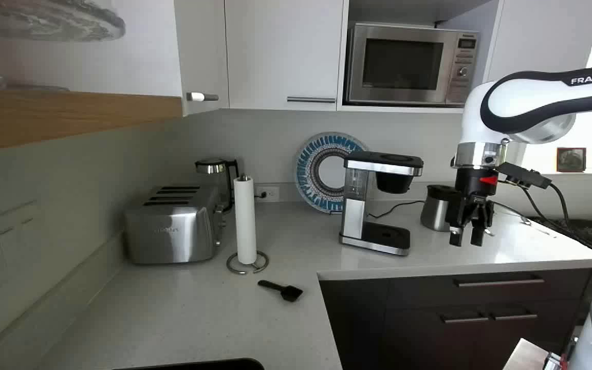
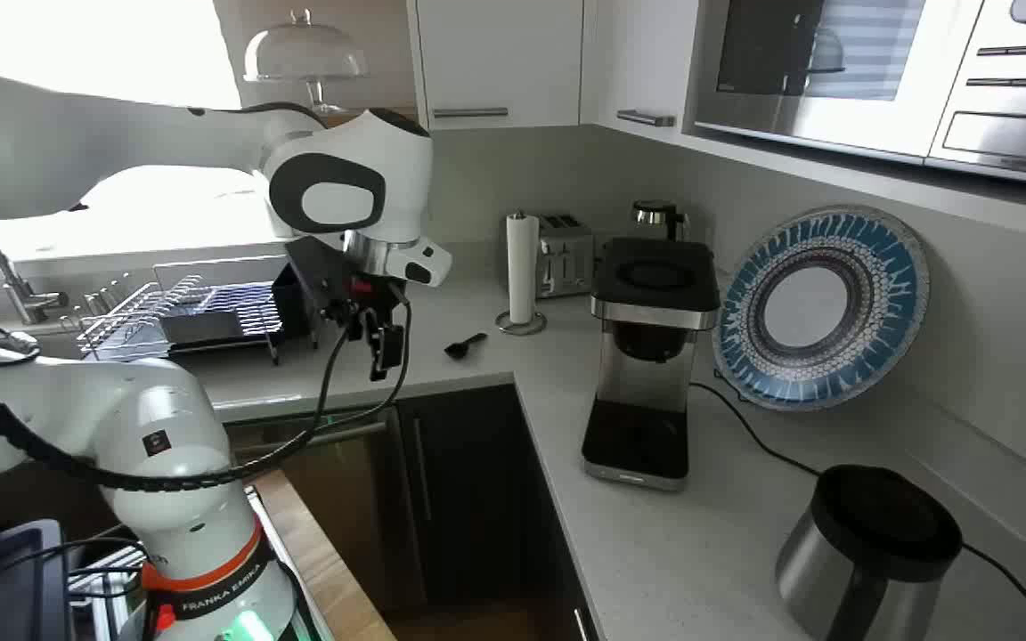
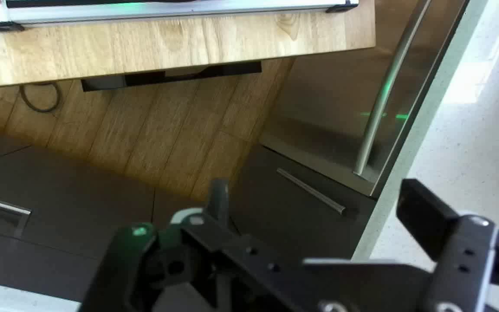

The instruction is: Slide the coffee maker a little forward

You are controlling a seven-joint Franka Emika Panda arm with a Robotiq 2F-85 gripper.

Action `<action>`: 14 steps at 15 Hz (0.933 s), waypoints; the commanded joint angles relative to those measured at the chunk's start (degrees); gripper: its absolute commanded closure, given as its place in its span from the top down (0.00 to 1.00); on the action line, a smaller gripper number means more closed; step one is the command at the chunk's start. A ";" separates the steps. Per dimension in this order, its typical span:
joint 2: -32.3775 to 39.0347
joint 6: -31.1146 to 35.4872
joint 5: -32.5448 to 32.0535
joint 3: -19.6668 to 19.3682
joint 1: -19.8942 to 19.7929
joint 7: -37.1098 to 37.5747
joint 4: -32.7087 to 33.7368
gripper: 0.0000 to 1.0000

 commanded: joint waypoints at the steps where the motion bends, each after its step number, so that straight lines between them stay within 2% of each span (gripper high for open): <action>1: 0.21 -0.20 0.69 1.05 -1.37 -0.86 0.11 1.00; 9: 0.21 -0.20 0.69 1.06 -1.37 -0.86 0.11 1.00; 12: 9.75 -1.55 -2.67 4.78 -2.73 5.18 7.31 1.00; 14: 15.39 0.01 -4.46 7.46 -3.34 8.59 11.59 1.00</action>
